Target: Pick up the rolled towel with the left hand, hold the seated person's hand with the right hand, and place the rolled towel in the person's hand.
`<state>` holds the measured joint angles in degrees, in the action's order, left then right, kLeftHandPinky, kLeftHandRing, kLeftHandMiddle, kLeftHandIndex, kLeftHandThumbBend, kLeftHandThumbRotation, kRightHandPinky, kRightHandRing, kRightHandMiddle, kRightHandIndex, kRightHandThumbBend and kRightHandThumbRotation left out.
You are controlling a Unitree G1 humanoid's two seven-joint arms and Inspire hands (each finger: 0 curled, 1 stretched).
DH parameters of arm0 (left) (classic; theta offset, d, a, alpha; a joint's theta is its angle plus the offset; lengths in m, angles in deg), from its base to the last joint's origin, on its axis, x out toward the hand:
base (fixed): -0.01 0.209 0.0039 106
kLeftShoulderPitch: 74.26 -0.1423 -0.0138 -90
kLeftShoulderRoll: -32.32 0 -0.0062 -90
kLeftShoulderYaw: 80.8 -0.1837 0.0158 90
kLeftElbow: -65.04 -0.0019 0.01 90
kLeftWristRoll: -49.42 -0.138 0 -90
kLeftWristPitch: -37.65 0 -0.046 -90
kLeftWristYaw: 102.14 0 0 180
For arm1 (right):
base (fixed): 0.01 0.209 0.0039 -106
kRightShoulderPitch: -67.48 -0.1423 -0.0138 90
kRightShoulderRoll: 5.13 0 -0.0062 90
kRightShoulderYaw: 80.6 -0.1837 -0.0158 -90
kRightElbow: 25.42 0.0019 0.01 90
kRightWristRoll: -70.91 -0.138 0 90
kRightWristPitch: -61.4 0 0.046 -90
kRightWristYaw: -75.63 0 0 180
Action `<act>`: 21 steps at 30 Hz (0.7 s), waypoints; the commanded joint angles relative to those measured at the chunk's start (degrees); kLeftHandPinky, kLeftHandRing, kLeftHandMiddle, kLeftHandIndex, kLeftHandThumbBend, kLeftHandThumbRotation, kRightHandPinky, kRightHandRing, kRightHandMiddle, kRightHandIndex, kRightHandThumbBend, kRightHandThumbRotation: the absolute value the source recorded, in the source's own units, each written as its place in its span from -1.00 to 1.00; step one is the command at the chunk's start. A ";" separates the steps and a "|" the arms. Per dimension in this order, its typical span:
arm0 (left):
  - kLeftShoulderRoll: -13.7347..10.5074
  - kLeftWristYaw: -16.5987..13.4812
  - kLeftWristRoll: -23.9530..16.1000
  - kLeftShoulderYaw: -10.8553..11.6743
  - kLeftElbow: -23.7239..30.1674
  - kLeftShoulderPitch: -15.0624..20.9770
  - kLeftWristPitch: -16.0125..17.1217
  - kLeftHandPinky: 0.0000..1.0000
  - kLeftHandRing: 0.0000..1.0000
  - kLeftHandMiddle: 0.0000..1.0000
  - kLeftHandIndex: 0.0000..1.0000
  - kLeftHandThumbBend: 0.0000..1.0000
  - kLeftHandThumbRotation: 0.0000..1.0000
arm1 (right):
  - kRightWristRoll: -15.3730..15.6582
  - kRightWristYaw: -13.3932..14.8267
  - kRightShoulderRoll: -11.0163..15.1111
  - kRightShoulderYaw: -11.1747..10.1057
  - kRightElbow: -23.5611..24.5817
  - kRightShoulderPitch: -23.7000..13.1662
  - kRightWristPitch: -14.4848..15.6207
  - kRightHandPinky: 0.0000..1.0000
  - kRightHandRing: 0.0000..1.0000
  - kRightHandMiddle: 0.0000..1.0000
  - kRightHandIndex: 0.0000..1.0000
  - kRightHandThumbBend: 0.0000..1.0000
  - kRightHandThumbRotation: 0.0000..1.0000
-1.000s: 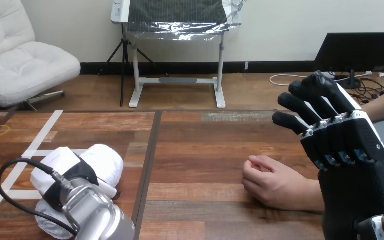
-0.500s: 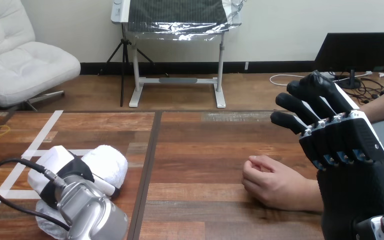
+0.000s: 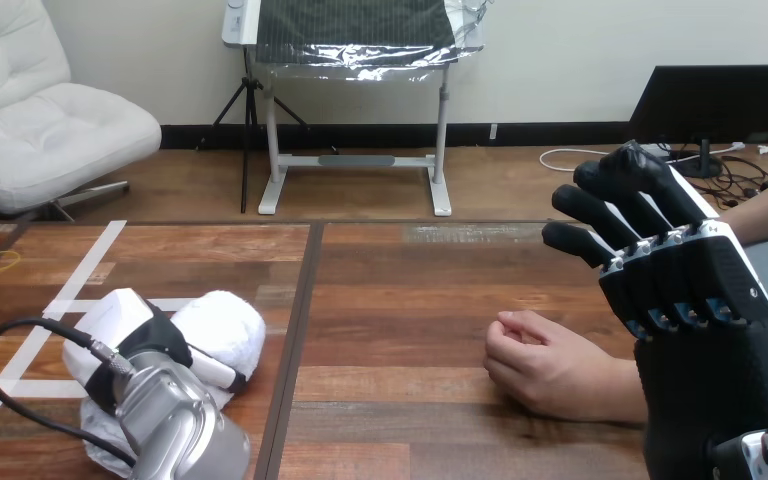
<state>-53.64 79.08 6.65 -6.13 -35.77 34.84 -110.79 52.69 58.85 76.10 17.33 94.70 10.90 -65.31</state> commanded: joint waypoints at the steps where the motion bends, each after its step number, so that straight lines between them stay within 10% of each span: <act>1: -0.20 -1.17 0.90 -0.15 2.99 -0.65 2.85 -0.79 -0.63 -0.42 0.08 0.37 -1.00 | 0.53 0.69 -0.34 -1.15 2.02 -2.67 0.09 0.57 0.69 0.70 0.70 0.83 1.00; 21: 1.26 -6.95 6.20 5.16 15.57 -7.58 16.00 -0.68 -0.52 -0.31 -0.13 0.49 -1.00 | 5.78 3.79 -1.42 -2.77 -0.42 -3.59 0.97 0.50 0.68 0.69 0.70 0.80 1.00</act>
<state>-52.94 74.75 12.23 -2.91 -27.02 26.41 -98.58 57.13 61.79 75.44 15.58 94.65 10.53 -65.05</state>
